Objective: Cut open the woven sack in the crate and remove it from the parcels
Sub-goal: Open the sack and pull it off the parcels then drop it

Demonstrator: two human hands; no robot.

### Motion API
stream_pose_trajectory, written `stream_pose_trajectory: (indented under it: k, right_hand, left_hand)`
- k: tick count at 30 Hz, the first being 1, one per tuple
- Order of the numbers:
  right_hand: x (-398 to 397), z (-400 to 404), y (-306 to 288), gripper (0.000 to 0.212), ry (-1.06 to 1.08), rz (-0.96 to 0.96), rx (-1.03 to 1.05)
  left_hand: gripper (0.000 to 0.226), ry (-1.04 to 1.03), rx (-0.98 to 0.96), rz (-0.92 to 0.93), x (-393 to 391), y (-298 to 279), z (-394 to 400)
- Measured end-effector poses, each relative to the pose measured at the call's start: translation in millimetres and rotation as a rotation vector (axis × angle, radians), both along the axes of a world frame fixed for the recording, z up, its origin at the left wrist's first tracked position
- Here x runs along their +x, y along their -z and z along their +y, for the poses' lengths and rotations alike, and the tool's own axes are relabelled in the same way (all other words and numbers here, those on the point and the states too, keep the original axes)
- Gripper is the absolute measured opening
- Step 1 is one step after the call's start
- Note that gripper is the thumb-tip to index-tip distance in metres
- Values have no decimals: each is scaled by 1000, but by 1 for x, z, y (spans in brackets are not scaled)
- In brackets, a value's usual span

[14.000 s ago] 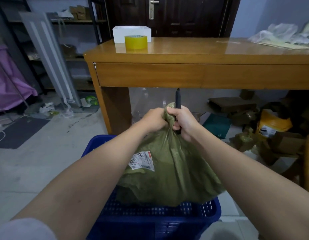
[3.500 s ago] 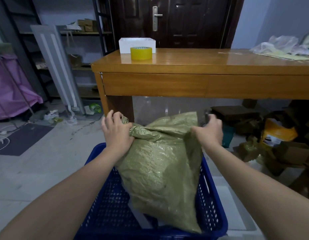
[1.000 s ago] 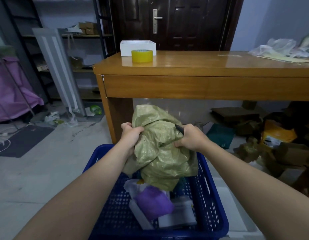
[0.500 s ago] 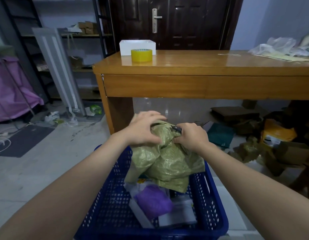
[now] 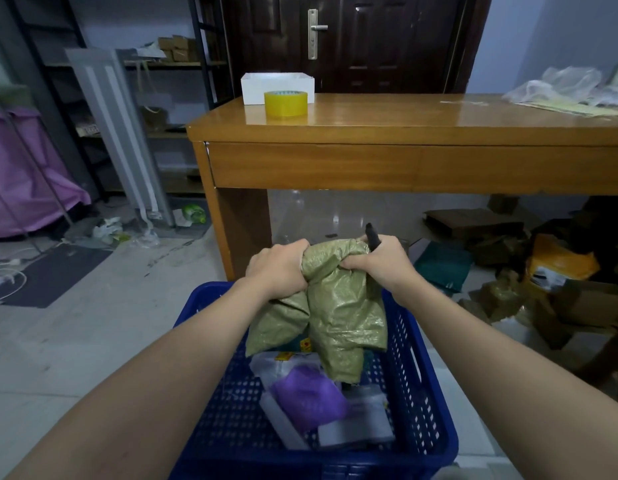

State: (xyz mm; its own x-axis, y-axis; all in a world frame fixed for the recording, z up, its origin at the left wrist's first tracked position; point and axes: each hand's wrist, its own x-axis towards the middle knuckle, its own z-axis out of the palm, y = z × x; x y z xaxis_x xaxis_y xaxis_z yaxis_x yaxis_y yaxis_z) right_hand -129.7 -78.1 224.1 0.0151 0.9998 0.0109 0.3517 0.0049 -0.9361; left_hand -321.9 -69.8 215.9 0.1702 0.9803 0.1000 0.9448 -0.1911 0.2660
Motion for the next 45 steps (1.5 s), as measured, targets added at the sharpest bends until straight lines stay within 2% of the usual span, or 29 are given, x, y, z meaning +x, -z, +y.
stream_pose_trajectory:
  k: [2, 6, 11, 12, 14, 15, 16, 19, 22, 24, 28, 32, 36, 39, 45]
  right_hand:
    - [3, -4, -1, 27, -72, 124, -55]
    - [3, -12, 7, 43, -172, 167, -162]
    - [-2, -8, 16, 18, -41, 246, -157]
    - [-1, -6, 17, 16, -18, 274, -164]
    - [1, -5, 19, 12, 28, 335, -193]
    - [3, -4, 21, 12, 48, 359, -203]
    - [4, -2, 23, 12, 64, 379, -213]
    - [2, 1, 28, 17, 95, 425, -236]
    - [0, 3, 32, 21, 127, 471, -263]
    - [1, 4, 36, 12, 152, 508, -272]
    - [-4, 5, 39, 25, 177, 587, -314]
    - [-8, 8, 39, 40, 193, 598, -354]
    - [-10, 6, 42, 34, 199, 600, -355]
    - [-15, -1, 49, 38, 207, 585, -375]
    - [-27, -26, 64, 35, 187, 525, -443]
  left_hand:
    - [30, -40, -40, -83, -2, -1, 3]
    - [27, -45, -112, -185, -5, 2, 7]
    - [35, -14, -165, -313, -7, 16, 5]
    - [41, -16, -104, -249, -8, 17, 5]
    - [61, -94, 58, -7, -11, 16, 7]
    - [72, -161, 65, 25, -13, 15, 7]
    - [82, -225, -1, -27, -15, 13, 6]
    - [99, -267, -265, -463, -20, 14, 5]
    - [92, -222, -309, -737, -24, 22, 0]
    - [85, -202, -300, -830, -25, 25, -1]
    - [73, -170, -256, -969, -21, 24, -3]
    - [57, -177, -225, -965, -16, 27, -3]
    - [51, -189, -191, -986, -10, 36, -9]
    - [51, -233, -171, -993, -12, 50, -19]
    - [52, -323, -152, -915, -16, 68, -42]
